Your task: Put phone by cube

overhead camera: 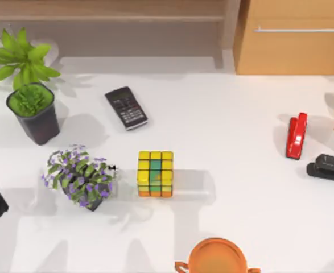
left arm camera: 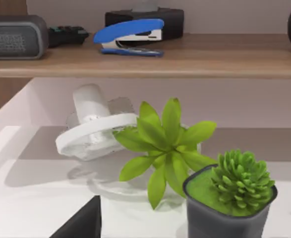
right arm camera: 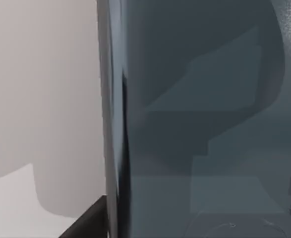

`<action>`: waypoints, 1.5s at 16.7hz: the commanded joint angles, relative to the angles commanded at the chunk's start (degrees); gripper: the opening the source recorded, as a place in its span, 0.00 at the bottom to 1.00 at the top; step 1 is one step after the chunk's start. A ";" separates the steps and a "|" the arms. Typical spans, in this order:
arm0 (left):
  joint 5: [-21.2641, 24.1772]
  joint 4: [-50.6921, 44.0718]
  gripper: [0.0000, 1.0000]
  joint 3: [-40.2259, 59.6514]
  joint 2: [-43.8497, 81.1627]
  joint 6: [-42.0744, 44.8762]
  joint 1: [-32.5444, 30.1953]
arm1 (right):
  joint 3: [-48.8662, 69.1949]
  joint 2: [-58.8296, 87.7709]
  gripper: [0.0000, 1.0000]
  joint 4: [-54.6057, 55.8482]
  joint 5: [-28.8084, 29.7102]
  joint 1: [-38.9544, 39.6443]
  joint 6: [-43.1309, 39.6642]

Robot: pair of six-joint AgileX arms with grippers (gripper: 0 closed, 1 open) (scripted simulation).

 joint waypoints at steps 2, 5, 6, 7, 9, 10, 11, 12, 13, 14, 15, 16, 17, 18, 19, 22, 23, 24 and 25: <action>0.00 0.00 1.00 0.00 0.00 0.00 0.00 | 0.00 0.00 0.00 0.00 0.00 0.00 0.00; 0.00 0.00 1.00 0.00 0.00 0.00 0.00 | 0.00 0.00 0.00 0.00 0.00 0.00 0.00; 0.00 0.00 1.00 0.00 0.00 0.00 0.00 | 0.00 0.00 0.00 0.00 0.00 0.00 0.00; 0.00 0.00 1.00 0.00 0.00 0.00 0.00 | 0.66 -1.38 0.00 -1.61 -0.20 0.04 0.40; 0.00 0.00 1.00 0.00 0.00 0.00 0.00 | 1.09 -1.87 0.00 -2.54 -0.20 0.03 0.37; 0.00 0.00 1.00 0.00 0.00 0.00 0.00 | 1.57 -2.42 0.00 -3.55 -0.20 0.03 0.36; 0.00 0.00 1.00 0.00 0.00 0.00 0.00 | 2.11 -3.03 0.00 -4.70 -0.20 0.03 0.34; 0.00 0.00 1.00 0.00 0.00 0.00 0.00 | 2.61 -3.61 0.00 -5.79 -0.20 0.02 0.33; 0.00 0.00 1.00 0.00 0.00 0.00 0.00 | 3.00 -4.05 0.00 -6.62 -0.20 0.01 0.32; 0.00 0.00 1.00 0.00 0.00 0.00 0.00 | 3.17 -4.25 0.00 -6.99 -0.20 0.00 0.32; 0.00 0.00 1.00 0.00 0.00 0.00 0.00 | 3.18 -4.25 0.00 -6.99 -0.20 0.00 0.32; 0.00 0.00 1.00 0.00 0.00 0.00 0.00 | 3.18 -4.25 0.00 -6.99 -0.20 0.00 0.32; 0.00 0.00 1.00 0.00 0.00 0.00 0.00 | 3.02 -4.01 0.00 -6.86 -0.21 0.02 0.41; 0.00 0.00 1.00 0.00 0.00 0.00 0.00 | 3.02 -4.01 0.00 -6.86 -0.21 0.02 0.41; 0.00 0.00 1.00 0.00 0.00 0.00 0.00 | 3.55 -4.51 0.00 -6.99 -0.24 0.31 0.77; 0.00 0.00 1.00 0.00 0.00 0.00 0.00 | 6.62 -5.89 0.00 -8.15 -0.29 2.97 4.13; 0.00 0.00 1.00 0.00 0.00 0.00 0.00 | 7.83 -5.99 0.00 -8.75 -0.28 4.41 5.96; 0.00 0.00 1.00 0.00 0.00 0.00 0.00 | 9.10 -5.85 0.00 -9.43 -0.27 6.12 8.17; 0.00 0.00 1.00 0.00 0.00 0.00 0.00 | 10.44 -5.53 0.00 -10.18 -0.25 8.03 10.67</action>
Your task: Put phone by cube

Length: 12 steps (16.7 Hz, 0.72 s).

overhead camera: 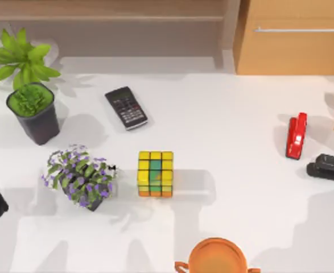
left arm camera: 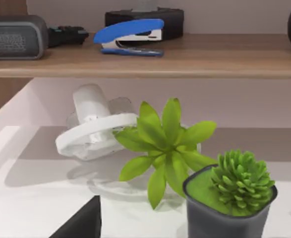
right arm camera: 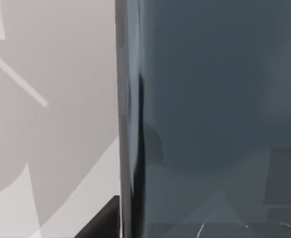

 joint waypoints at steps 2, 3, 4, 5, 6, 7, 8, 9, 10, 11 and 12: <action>0.00 0.00 1.00 0.00 0.00 0.00 0.00 | 2.83 1.14 0.00 -1.63 0.05 4.30 5.74; 0.00 0.00 1.00 0.00 0.00 0.00 0.00 | 4.32 1.93 0.00 -2.50 0.08 6.64 8.93; 0.00 0.00 1.00 0.00 0.00 0.00 0.00 | 5.85 2.86 0.00 -3.40 0.11 9.08 12.30; 0.00 0.00 1.00 0.00 0.00 0.00 0.00 | 7.43 3.92 0.00 -4.33 0.16 11.61 15.86; 0.00 0.00 1.00 0.00 0.00 0.00 0.00 | 9.06 5.08 0.00 -5.25 0.23 14.19 19.56; 0.00 0.00 1.00 0.00 0.00 0.00 0.00 | 10.73 6.32 0.00 -6.17 0.30 16.82 23.36; 0.00 0.00 1.00 0.00 0.00 0.00 0.00 | 12.43 7.62 0.00 -7.06 0.40 19.48 27.24; 0.00 0.00 1.00 0.00 0.00 0.00 0.00 | 14.16 8.97 0.00 -7.93 0.50 22.15 31.16; 0.00 0.00 1.00 0.00 0.00 0.00 0.00 | 15.91 10.35 0.00 -8.76 0.62 24.84 35.12; 0.00 0.00 1.00 0.00 0.00 0.00 0.00 | 17.68 11.78 0.00 -9.55 0.75 27.50 39.08; 0.00 0.00 1.00 0.00 0.00 0.00 0.00 | 19.46 13.22 0.00 -10.31 0.89 30.12 43.02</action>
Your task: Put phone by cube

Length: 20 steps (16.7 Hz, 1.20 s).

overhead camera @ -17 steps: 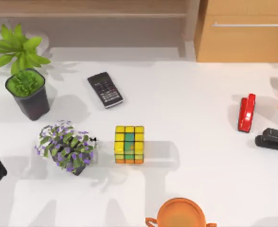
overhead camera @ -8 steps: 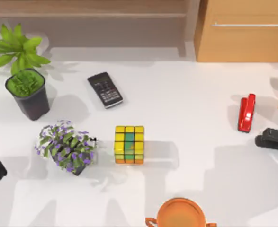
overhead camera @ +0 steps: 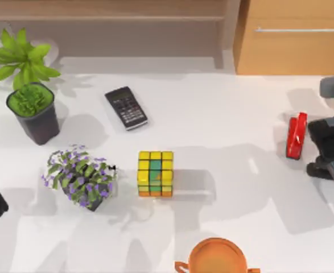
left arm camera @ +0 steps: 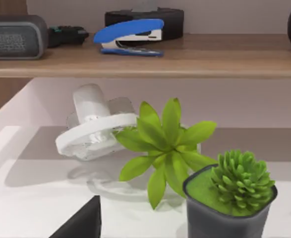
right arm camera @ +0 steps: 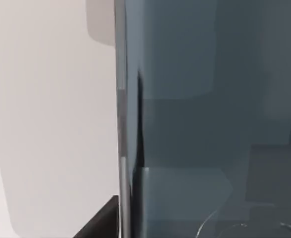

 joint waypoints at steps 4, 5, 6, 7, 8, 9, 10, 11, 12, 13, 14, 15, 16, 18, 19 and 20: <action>0.00 0.00 1.00 0.00 0.00 0.00 0.00 | 6.88 5.69 0.00 -2.63 0.53 9.80 14.97; 0.00 0.00 1.00 0.00 0.00 0.00 0.00 | 8.49 7.04 0.00 -3.15 0.66 12.00 18.39; 0.00 0.00 1.00 0.00 0.00 0.00 0.00 | 10.01 8.33 0.00 -3.58 0.77 14.03 21.60; 0.00 0.00 1.00 0.00 0.00 0.00 0.00 | 11.46 9.55 0.00 -3.94 0.88 15.91 24.60; 0.00 0.00 1.00 0.00 0.00 0.00 0.00 | 12.80 10.70 0.00 -4.22 0.97 17.62 27.36; 0.00 0.00 1.00 0.00 0.00 0.00 0.00 | 14.03 11.74 0.00 -4.44 1.04 19.14 29.86; 0.00 0.00 1.00 0.00 0.00 0.00 0.00 | 15.12 12.68 0.00 -4.59 1.10 20.47 32.07; 0.00 0.00 1.00 0.00 0.00 0.00 0.00 | 16.05 13.49 0.00 -4.69 1.15 21.59 33.96; 0.00 0.00 1.00 0.00 0.00 0.00 0.00 | 16.78 14.13 0.00 -4.73 1.18 22.45 35.43; 0.00 0.00 1.00 0.00 0.00 0.00 0.00 | 17.32 14.61 0.00 -4.75 1.20 23.09 36.51; 0.00 0.00 1.00 0.00 0.00 0.00 0.00 | 17.66 14.92 0.00 -4.76 1.21 23.48 37.18; 0.00 0.00 1.00 0.00 0.00 0.00 0.00 | 17.80 15.05 0.00 -4.76 1.21 23.65 37.47; 0.00 0.00 1.00 0.00 0.00 0.00 0.00 | 17.80 15.05 0.00 -4.76 1.21 23.65 37.47; 0.00 0.00 1.00 0.00 0.00 0.00 0.00 | 17.80 15.05 0.00 -4.76 1.21 23.65 37.47; 0.00 0.00 1.00 0.00 0.00 0.00 0.00 | 17.63 14.81 0.00 -4.70 1.14 23.39 37.51; 0.00 0.00 1.00 0.00 0.00 0.00 0.00 | 17.63 14.81 0.00 -4.70 1.14 23.39 37.51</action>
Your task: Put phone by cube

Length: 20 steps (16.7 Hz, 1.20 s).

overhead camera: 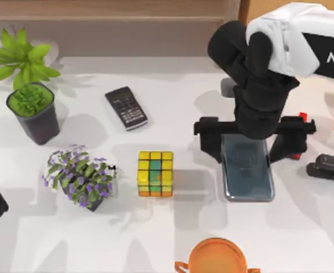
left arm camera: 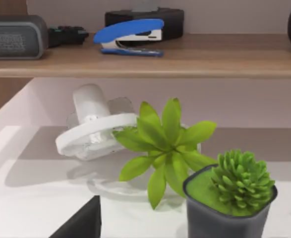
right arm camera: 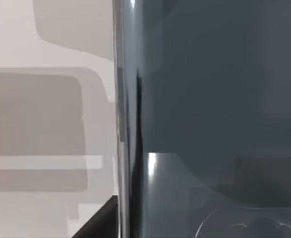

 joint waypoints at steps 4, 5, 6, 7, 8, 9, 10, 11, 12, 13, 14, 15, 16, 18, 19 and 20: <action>0.00 0.00 1.00 0.00 0.00 0.00 0.00 | -0.35 -0.28 0.00 0.18 -0.15 0.32 0.14; 0.00 0.00 1.00 0.00 0.00 0.00 0.00 | -0.50 -0.45 0.00 0.27 -0.24 0.51 0.22; 0.00 0.00 1.00 0.00 0.00 0.00 0.00 | -0.65 -0.64 0.00 0.37 -0.33 0.71 0.29; 0.00 0.00 1.00 0.00 0.00 0.00 0.00 | -0.76 -0.88 0.00 0.50 -0.45 0.95 0.38; 0.00 0.00 1.00 0.00 0.00 0.00 0.00 | -0.86 -1.13 0.00 0.64 -0.58 1.21 0.48; 0.00 0.00 1.00 0.00 0.00 0.00 0.00 | -0.92 -1.41 0.00 0.81 -0.72 1.49 0.58; 0.00 0.00 1.00 0.00 0.00 0.00 0.00 | -0.94 -1.70 0.00 1.00 -0.87 1.78 0.68; 0.00 0.00 1.00 0.00 0.00 0.00 0.00 | -0.93 -2.01 0.00 1.20 -1.01 2.07 0.78; 0.00 0.00 1.00 0.00 0.00 0.00 0.00 | -0.86 -2.33 0.00 1.43 -1.17 2.36 0.89; 0.00 0.00 1.00 0.00 0.00 0.00 0.00 | -0.77 -2.67 0.00 1.68 -1.31 2.64 1.00; 0.00 0.00 1.00 0.00 0.00 0.00 0.00 | -0.63 -3.02 0.00 1.96 -1.46 2.91 1.11; 0.00 0.00 1.00 0.00 0.00 0.00 0.00 | -0.46 -3.39 0.00 2.25 -1.60 3.17 1.22; 0.00 0.00 1.00 0.00 0.00 0.00 0.00 | -0.25 -3.77 0.00 2.57 -1.73 3.41 1.34; 0.00 0.00 1.00 0.00 0.00 0.00 0.00 | 0.27 -4.53 0.00 3.25 -1.97 3.83 1.56; 0.00 0.00 1.00 0.00 0.00 0.00 0.00 | 0.59 -4.90 0.00 3.63 -2.06 4.00 1.66; 0.00 0.00 1.00 0.00 0.00 0.00 0.00 | 0.92 -5.26 0.00 4.01 -2.15 4.15 1.76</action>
